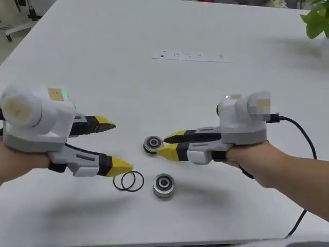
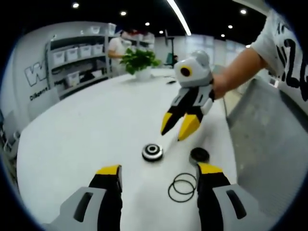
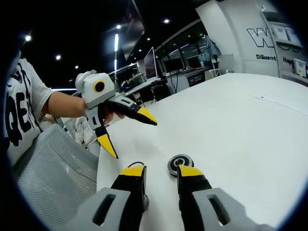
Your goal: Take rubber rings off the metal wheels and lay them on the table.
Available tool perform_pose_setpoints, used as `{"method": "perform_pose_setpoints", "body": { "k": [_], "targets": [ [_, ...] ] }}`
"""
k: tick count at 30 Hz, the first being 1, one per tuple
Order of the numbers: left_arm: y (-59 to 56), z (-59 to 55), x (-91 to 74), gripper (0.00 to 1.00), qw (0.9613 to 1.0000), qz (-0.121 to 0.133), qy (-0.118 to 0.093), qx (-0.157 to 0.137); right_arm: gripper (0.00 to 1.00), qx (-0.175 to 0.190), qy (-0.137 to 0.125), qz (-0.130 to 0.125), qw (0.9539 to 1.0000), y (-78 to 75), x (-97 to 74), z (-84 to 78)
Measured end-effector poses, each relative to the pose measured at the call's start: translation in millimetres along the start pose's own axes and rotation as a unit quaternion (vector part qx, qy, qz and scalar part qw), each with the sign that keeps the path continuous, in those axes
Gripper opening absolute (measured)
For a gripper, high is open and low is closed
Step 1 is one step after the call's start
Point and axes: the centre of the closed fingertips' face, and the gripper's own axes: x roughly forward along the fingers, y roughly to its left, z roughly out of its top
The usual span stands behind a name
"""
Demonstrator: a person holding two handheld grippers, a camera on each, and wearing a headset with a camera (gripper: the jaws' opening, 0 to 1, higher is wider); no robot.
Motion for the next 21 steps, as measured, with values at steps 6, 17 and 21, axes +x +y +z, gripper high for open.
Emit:
{"method": "perform_pose_setpoints", "body": {
  "k": [6, 17, 21],
  "targets": [
    [4.7, -1.8, 11.9, 0.59, 1.0000, -0.001, 0.004, -0.007, 0.23, -0.014, 0.007, -0.015, 0.9998, -13.0, 0.7, -6.5],
    [10.2, -3.8, 31.5, 0.52, 0.9998, -0.003, 0.007, -0.017, 0.24, -0.021, 0.018, -0.023, 0.9993, -21.2, 15.5, -14.8],
    [10.2, -2.6, 39.9, 0.50, 0.9997, -0.004, 0.006, -0.023, 0.25, -0.021, 0.020, -0.026, 0.9992, -23.7, 17.6, -16.1]
  ]
}}
